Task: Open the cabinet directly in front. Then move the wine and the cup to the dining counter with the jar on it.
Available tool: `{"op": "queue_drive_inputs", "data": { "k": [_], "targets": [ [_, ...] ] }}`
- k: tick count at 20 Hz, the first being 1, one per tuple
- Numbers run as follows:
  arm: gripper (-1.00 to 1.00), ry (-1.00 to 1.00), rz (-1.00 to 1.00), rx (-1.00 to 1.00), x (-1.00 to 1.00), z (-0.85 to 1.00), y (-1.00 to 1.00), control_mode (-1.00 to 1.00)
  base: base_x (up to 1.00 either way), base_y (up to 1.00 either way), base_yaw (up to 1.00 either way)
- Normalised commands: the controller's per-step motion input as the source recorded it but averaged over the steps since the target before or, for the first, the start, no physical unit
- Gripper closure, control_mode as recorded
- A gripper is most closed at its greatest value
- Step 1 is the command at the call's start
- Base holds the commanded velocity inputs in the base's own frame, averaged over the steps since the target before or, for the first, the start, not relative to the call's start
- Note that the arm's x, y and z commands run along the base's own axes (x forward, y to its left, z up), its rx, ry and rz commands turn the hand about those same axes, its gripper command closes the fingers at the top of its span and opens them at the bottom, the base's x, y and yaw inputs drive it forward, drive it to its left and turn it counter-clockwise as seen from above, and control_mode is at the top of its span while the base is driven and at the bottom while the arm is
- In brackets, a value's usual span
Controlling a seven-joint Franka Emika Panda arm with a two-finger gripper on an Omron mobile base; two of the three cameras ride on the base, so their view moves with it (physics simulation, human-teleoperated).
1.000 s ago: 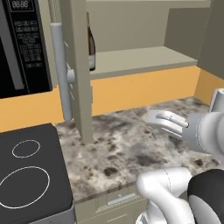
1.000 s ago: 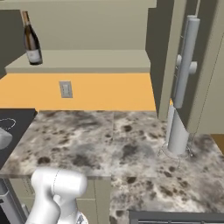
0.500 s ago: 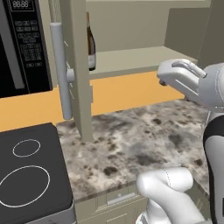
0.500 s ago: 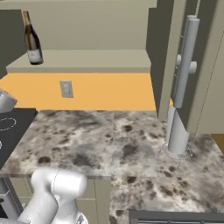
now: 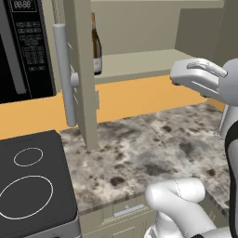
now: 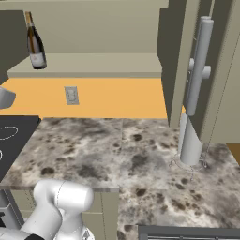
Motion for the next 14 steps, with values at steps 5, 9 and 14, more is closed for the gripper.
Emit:
{"op": "queue_drive_inputs", "data": {
  "k": [5, 9, 14],
  "targets": [
    [-1.0, -0.16, 0.12, -0.03, 0.0, 0.01, -0.03, -1.0, 0.0, 0.0, 0.0],
    [-1.0, -0.04, 0.09, 0.0, 0.0, 0.42, -0.03, -1.0, 0.0, 0.0, 0.0],
    [-1.0, -0.03, 0.07, 0.0, 0.0, 0.44, -0.03, -1.0, 0.0, 0.0, 0.0]
  ]
}}
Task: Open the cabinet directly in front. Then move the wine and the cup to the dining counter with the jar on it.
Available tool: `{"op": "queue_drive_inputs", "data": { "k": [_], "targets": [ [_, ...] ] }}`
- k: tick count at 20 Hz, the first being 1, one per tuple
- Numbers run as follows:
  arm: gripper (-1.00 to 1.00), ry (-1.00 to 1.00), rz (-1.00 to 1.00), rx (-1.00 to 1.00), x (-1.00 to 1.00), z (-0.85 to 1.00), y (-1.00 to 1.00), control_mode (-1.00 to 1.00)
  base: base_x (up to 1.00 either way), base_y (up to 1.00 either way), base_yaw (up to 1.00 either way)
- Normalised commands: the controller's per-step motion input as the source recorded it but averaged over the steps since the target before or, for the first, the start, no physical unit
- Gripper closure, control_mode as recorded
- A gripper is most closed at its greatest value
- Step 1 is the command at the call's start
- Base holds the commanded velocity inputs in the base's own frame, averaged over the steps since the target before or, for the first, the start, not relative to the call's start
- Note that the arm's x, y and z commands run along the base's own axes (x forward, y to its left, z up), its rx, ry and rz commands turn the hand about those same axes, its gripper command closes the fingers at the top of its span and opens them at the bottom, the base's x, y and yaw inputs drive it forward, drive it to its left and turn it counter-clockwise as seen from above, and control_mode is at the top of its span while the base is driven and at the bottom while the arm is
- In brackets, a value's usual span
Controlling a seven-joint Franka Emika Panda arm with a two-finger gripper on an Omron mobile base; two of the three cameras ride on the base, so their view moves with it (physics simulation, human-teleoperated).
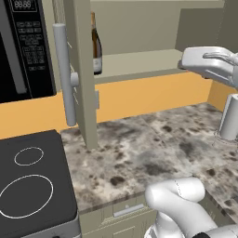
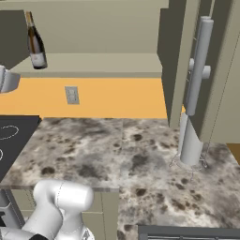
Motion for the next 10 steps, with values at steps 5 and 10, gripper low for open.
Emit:
{"op": "queue_drive_inputs", "data": {
  "k": [5, 10],
  "targets": [
    [-1.0, -0.01, 0.12, -0.08, 0.2, 0.0, 0.0, -1.0, 0.0, 0.0, 0.0],
    [-1.0, 0.0, 0.19, -0.16, 0.22, -0.2, 0.0, -1.0, 0.0, 0.0, 0.0]
  ]
}}
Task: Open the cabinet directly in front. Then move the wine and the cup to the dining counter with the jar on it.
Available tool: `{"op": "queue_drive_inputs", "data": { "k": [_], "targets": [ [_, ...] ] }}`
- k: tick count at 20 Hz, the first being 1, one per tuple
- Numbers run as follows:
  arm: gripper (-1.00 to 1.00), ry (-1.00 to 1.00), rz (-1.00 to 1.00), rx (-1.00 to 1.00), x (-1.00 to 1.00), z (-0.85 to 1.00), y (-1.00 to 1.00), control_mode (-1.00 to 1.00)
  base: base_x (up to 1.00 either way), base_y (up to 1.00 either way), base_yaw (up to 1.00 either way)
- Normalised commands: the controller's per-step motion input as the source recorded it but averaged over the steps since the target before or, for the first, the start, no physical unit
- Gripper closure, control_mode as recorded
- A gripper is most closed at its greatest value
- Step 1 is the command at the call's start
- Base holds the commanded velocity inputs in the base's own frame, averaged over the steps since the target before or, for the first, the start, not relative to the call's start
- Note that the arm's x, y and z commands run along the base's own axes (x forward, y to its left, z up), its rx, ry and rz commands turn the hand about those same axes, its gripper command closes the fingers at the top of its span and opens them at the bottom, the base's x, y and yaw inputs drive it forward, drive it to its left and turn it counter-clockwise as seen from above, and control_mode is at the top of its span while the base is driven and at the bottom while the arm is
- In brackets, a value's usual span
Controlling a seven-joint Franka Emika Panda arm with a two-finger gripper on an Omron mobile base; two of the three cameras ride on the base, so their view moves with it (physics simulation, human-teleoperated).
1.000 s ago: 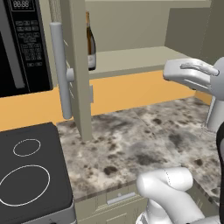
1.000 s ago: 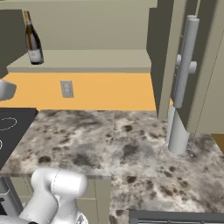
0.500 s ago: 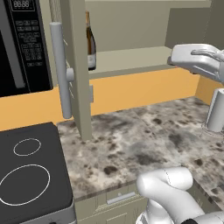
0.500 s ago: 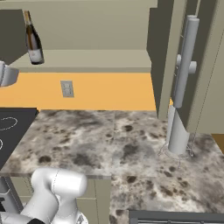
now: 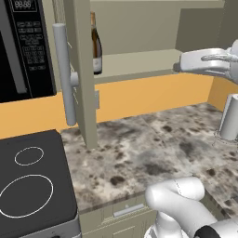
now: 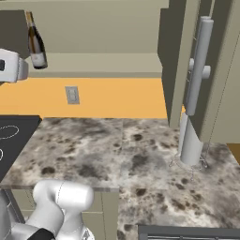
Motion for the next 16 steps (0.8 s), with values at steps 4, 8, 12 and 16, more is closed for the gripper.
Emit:
{"op": "queue_drive_inputs", "data": {
  "k": [4, 8, 12, 16],
  "targets": [
    [-1.0, -0.03, 0.14, -0.06, 0.04, -0.17, 0.0, -1.0, 0.0, 0.0, 0.0],
    [-1.0, -0.02, 0.06, 0.0, 0.03, -0.12, 0.0, -1.0, 0.0, 0.0, 0.0],
    [-1.0, -0.03, 0.01, 0.0, 0.3, -0.11, 0.0, -1.0, 0.0, 0.0, 0.0],
    [-1.0, -0.02, 0.0, 0.0, 0.6, 0.0, 0.0, -1.0, 0.0, 0.0, 0.0]
  ]
}}
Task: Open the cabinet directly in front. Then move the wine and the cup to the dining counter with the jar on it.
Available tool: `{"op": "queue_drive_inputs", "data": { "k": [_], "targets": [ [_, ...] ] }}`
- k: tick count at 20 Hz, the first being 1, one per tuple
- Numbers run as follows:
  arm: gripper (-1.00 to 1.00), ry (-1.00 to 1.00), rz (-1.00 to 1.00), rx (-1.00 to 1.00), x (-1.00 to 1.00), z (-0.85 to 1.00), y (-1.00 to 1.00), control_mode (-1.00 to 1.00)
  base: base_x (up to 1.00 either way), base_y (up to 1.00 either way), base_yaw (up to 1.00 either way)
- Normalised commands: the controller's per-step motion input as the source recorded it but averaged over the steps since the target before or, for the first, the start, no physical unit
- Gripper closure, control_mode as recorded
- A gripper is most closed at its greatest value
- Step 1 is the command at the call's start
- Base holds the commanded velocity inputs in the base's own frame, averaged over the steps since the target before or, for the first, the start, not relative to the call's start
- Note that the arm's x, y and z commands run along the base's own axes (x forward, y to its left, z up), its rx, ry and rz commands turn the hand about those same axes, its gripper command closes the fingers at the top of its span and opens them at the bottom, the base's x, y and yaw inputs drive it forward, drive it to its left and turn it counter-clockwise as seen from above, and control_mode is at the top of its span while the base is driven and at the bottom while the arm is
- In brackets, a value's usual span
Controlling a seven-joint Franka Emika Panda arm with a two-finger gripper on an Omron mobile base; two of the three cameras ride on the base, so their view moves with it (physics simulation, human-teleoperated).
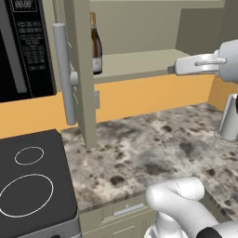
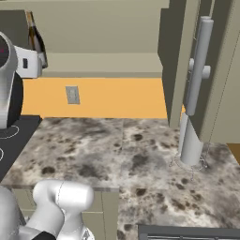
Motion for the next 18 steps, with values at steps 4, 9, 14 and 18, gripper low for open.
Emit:
{"op": "queue_drive_inputs", "data": {
  "k": [4, 9, 14, 18],
  "targets": [
    [-1.0, 0.0, 0.0, 0.0, 0.72, 0.0, 0.0, -1.0, 0.0, 0.0, 0.0],
    [-1.0, -0.01, 0.0, 0.0, 0.57, 0.0, 0.0, -1.0, 0.0, 0.0, 0.0],
    [-1.0, -0.06, 0.02, 0.0, 0.36, 0.01, 0.03, -1.0, 0.0, 0.0, 0.0],
    [-1.0, -0.11, 0.04, 0.0, 0.19, 0.16, 0.12, -1.0, 0.0, 0.0, 0.0]
  ]
}}
